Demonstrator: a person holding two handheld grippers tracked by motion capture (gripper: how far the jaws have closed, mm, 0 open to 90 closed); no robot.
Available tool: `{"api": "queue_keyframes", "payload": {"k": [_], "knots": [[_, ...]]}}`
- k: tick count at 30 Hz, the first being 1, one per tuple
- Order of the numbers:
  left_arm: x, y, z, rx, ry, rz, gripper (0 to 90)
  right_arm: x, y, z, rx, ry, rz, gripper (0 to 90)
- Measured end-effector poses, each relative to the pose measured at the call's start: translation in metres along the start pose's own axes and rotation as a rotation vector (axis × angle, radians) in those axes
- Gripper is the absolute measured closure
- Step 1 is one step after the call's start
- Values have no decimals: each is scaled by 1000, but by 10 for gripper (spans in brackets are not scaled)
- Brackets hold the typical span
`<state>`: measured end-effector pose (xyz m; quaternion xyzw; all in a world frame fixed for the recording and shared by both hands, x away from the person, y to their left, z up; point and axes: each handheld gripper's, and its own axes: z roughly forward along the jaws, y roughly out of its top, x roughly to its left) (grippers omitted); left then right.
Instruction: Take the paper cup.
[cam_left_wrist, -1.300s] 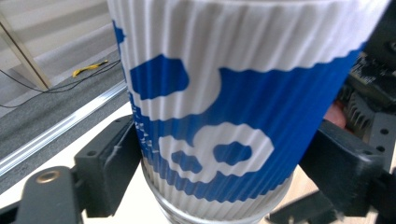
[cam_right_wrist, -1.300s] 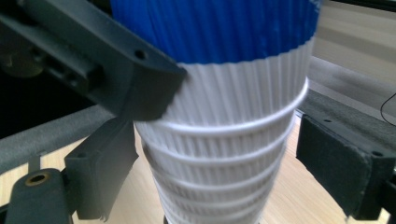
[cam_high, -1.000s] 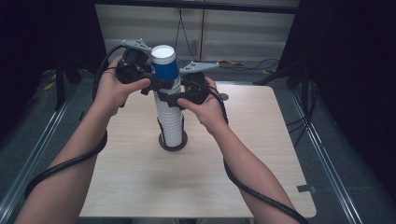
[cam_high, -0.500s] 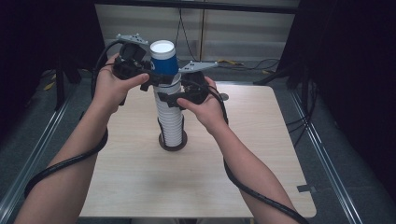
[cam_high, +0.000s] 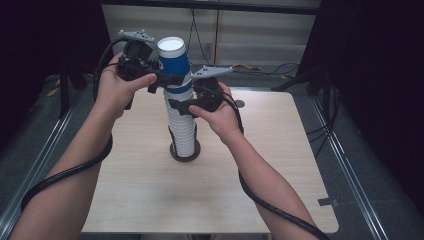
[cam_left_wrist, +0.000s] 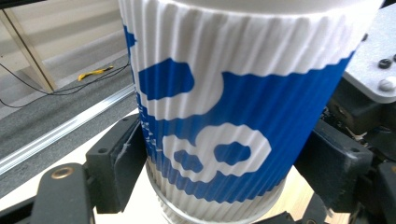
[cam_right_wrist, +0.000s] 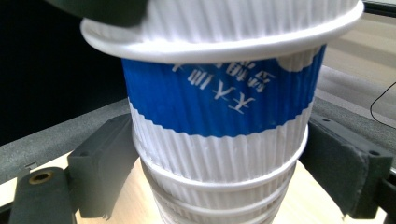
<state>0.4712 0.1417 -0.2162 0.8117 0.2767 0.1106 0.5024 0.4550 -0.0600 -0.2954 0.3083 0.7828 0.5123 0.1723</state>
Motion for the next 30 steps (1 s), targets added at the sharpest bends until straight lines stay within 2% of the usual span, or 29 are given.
{"api": "queue_keyframes", "payload": {"k": [8, 30], "knots": [[-1, 5, -7, -13, 10, -8, 213, 0, 0, 1, -6, -5, -6, 127], [-6, 12, -16, -64, 14, 6, 225, 1, -2, 0, -12, -6, -11, 128]]}}
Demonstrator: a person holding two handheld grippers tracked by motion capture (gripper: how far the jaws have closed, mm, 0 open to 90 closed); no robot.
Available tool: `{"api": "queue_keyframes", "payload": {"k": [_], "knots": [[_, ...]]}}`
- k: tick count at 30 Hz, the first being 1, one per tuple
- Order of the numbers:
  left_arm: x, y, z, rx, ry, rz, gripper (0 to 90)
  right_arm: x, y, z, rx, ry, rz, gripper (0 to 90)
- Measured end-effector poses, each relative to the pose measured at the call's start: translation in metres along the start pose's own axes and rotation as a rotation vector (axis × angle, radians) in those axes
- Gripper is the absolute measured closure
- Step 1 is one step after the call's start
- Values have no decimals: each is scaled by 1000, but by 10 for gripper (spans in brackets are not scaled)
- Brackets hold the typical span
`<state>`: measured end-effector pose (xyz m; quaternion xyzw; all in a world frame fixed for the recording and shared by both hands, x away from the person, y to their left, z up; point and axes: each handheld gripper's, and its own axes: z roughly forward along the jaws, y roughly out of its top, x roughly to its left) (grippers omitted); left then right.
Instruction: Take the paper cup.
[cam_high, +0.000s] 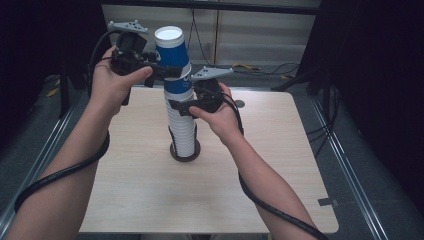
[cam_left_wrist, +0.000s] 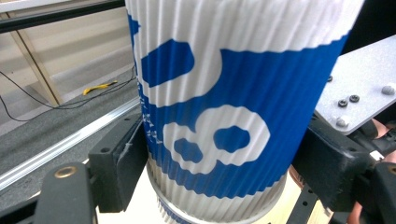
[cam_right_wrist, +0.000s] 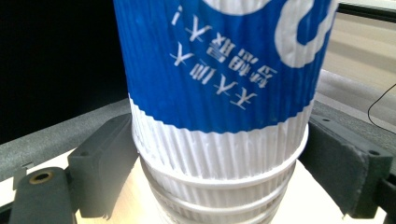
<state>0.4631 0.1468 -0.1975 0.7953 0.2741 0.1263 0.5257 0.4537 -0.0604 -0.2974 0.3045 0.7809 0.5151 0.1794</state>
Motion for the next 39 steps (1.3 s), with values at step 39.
{"api": "queue_keyframes", "payload": {"k": [39], "knots": [[2, 12, -15, -54, 28, -19, 224, 0, -5, -1, -12, -3, -12, 140]]}}
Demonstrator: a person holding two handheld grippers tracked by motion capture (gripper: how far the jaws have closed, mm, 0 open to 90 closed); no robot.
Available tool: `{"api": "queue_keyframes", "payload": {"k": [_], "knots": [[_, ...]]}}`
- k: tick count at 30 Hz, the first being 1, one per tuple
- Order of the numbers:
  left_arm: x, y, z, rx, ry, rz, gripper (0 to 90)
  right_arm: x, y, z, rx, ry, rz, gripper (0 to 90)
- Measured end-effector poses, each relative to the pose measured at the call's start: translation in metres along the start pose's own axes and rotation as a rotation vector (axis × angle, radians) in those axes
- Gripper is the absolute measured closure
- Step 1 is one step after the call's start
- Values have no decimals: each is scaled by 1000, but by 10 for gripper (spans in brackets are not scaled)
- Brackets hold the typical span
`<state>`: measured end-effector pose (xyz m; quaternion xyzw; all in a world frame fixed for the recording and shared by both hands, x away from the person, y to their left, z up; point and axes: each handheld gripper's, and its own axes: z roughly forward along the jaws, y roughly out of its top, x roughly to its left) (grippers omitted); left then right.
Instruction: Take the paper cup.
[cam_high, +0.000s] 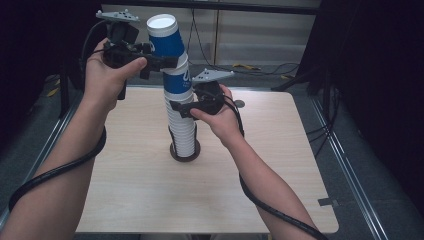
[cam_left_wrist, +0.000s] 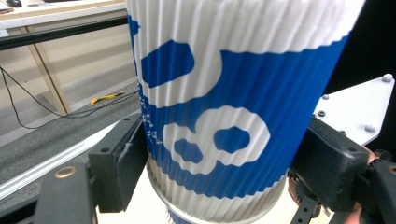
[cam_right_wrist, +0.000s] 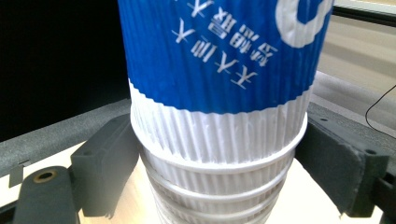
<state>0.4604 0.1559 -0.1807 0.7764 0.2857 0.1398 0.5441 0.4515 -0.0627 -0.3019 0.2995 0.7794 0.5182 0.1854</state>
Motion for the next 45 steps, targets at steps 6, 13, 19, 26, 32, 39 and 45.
{"api": "queue_keyframes", "payload": {"k": [6, 13, 19, 26, 32, 39, 45], "knots": [[3, -3, -7, -19, 0, -11, 224, 0, 0, 0, -5, -2, -4, 140], [7, -9, -18, -28, -2, -21, 224, 0, -1, 0, -5, -1, -3, 141], [9, -16, -32, -29, 4, -11, 224, 0, -3, 1, 0, -1, -7, 142], [12, -28, -46, -27, -6, -16, 223, 1, -3, -1, 8, -7, -19, 148], [17, -44, -55, -30, -5, -31, 222, 2, -2, -5, 4, -12, -17, 150], [20, -60, -62, -11, 3, -35, 222, -2, -3, -12, 6, -19, -23, 149], [21, -73, -64, -6, 2, -39, 222, -3, -9, -20, 15, -13, -25, 149]]}}
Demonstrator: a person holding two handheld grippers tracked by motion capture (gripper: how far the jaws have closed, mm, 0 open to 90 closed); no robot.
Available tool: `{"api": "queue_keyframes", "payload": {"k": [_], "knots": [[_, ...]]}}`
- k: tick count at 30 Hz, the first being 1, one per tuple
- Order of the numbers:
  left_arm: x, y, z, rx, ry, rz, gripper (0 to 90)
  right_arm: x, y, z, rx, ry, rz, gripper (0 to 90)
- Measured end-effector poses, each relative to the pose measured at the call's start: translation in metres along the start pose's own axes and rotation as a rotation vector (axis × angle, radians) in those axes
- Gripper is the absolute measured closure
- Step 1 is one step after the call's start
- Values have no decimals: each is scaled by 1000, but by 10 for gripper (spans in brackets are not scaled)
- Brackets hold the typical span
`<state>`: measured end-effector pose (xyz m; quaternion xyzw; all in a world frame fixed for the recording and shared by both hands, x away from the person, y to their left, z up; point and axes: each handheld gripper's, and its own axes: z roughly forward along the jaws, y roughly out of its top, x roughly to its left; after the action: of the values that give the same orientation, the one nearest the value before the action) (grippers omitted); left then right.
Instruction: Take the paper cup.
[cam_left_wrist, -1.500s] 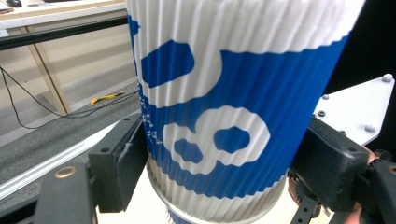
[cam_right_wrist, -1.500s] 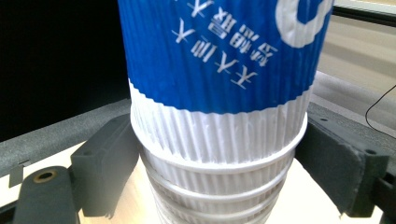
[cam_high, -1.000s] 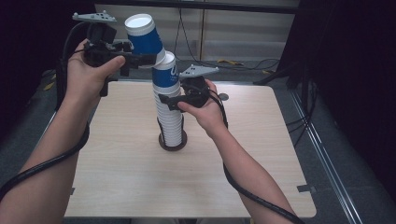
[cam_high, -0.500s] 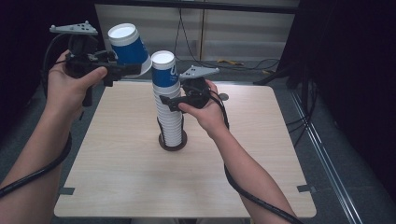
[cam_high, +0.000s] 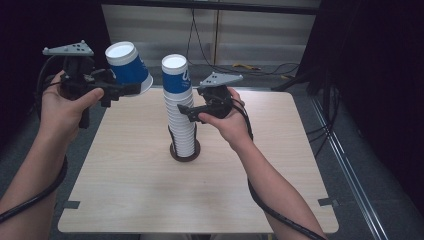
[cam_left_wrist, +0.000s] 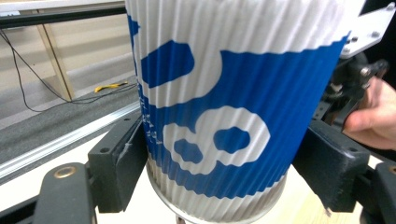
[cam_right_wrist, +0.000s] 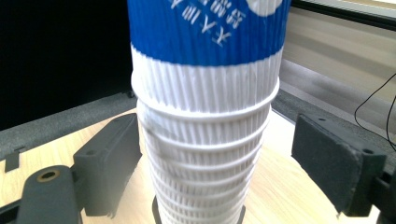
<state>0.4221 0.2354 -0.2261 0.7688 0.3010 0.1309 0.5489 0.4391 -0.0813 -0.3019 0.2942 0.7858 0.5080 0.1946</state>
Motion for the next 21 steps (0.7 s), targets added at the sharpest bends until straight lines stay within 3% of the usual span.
{"api": "queue_keyframes", "payload": {"k": [13, 21], "knots": [[2, -30, 6, 45, -8, -4, 222, -5, -16, -17, 34, 6, -16, 149], [0, -48, 14, 74, -18, -2, 222, -13, -29, -27, 49, 4, 0, 148]]}}
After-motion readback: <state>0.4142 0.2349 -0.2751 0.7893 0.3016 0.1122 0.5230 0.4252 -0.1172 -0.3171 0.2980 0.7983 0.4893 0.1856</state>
